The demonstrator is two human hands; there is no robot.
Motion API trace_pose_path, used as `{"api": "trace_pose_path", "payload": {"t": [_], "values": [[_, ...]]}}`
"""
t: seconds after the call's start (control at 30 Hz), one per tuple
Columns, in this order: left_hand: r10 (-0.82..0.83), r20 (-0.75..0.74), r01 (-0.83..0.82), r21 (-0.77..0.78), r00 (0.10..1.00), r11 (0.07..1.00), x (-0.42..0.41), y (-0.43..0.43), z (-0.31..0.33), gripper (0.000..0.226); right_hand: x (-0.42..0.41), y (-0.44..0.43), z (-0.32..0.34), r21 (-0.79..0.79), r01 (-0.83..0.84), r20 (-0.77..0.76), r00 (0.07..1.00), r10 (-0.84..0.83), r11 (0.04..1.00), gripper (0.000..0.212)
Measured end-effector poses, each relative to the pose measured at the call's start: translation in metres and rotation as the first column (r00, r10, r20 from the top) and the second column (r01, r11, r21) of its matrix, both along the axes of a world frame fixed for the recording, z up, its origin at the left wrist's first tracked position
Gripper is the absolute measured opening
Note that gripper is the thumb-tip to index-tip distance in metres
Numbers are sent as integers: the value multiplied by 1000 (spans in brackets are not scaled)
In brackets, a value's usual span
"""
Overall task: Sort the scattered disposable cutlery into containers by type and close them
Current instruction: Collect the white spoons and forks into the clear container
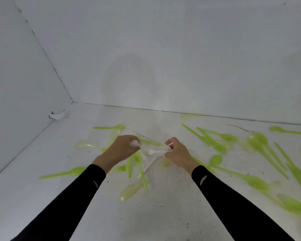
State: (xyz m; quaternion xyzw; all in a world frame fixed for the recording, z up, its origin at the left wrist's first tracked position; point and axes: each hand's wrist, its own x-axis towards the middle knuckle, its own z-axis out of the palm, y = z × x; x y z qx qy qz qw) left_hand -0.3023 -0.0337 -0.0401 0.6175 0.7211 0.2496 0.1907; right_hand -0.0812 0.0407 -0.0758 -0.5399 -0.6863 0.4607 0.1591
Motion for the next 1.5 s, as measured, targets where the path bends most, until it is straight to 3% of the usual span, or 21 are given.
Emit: {"api": "trace_pose_path", "payload": {"t": [0.07,0.17,0.27,0.53,0.77,1.03,1.13,1.2,1.33,1.43,1.5], "values": [[-245,-211,220,-131,946,967,-1,9,-17,20,2,0,3,-56,-3,-33,999,1,998,42],[-380,-405,307,-234,832,922,-5,19,-26,31,7,0,7,-68,-11,10,1000,12,998,40],[-423,-490,340,-253,762,906,-9,30,-29,30,16,0,14,-61,12,7,1000,-12,998,9],[-513,-535,422,-293,671,858,-11,55,-36,27,43,-15,35,-154,187,-183,959,-214,970,21],[-585,-369,485,-334,722,809,3,77,-31,27,91,-30,43,-115,381,-303,866,-398,917,19],[-607,-346,531,-296,715,794,59,108,-2,24,151,-47,57,-143,437,-414,788,-455,888,19],[-586,-375,534,-243,718,810,93,105,4,20,181,-52,65,-167,436,-435,772,-463,884,20],[-532,-362,517,-144,766,844,120,101,13,19,203,-53,70,-171,430,-442,771,-459,886,19],[-471,-183,491,81,863,868,192,83,48,25,252,-57,80,-159,443,-465,755,-462,883,17],[-460,27,459,41,887,888,266,64,79,16,293,-66,93,-134,439,-496,747,-444,888,17],[-495,228,512,-16,838,859,314,52,91,15,320,-73,101,-109,433,-512,747,-424,895,18]]}}
